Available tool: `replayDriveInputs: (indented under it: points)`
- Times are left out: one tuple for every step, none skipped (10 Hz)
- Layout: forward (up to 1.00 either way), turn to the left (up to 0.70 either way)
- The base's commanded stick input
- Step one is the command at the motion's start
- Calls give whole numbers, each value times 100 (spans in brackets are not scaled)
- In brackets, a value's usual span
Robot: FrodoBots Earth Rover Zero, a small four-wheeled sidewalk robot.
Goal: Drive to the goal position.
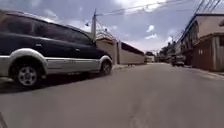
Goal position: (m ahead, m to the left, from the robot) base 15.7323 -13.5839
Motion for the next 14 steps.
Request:
replayDriveInputs:
  points:
    - [100, 1]
    - [100, 1]
    - [100, 1]
    - [100, 1]
    - [100, 1]
    - [100, 1]
    - [100, 1]
    - [100, 1]
    - [100, 1]
    - [100, 1]
    - [100, 1]
    - [100, 1]
    - [100, 1]
    - [100, 1]
